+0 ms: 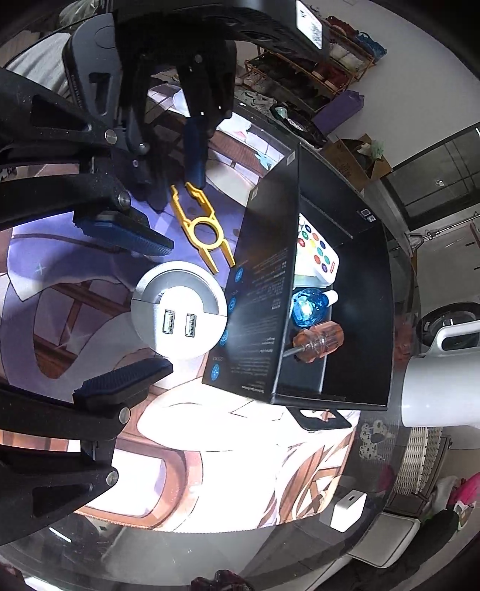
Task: Organize rigid objects
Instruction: 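Move left tool to the yellow clip while right tool moves to the white USB hub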
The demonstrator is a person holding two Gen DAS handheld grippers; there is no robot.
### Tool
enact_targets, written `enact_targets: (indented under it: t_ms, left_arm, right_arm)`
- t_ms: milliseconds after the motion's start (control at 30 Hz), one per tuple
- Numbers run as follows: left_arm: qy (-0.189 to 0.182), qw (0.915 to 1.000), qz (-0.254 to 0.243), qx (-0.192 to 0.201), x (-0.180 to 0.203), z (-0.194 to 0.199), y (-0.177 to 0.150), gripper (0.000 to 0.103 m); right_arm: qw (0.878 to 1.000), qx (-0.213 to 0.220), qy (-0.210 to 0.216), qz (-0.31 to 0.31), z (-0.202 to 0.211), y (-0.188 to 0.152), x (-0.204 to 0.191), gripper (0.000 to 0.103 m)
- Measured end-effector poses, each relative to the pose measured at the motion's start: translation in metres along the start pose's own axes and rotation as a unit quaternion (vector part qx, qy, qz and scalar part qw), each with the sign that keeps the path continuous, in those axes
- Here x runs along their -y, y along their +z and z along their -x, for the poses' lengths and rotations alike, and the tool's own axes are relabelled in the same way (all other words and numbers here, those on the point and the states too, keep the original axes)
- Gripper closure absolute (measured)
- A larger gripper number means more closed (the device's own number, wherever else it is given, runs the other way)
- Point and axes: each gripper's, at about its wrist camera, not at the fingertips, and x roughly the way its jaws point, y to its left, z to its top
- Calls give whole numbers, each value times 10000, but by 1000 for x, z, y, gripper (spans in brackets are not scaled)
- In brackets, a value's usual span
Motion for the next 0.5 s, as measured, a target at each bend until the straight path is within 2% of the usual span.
enact_targets:
  t_ms: [133,200,333,500]
  left_arm:
    - [130,9999,70,48,-5,-5,8,68]
    - [155,9998,117,66,-8,-6,9,71]
    - [187,9997,126,26,-5,-6,6,75]
    - [18,9996,250,-138,-7,0,-4,77]
  right_arm:
    - [9993,160,-303,144,-2,8,-2,42]
    - [9991,188,-342,152,-6,12,-1,42]
    - [9999,124,-23,2,-13,14,5,42]
    - [9999,-89,90,14,-8,6,1,47]
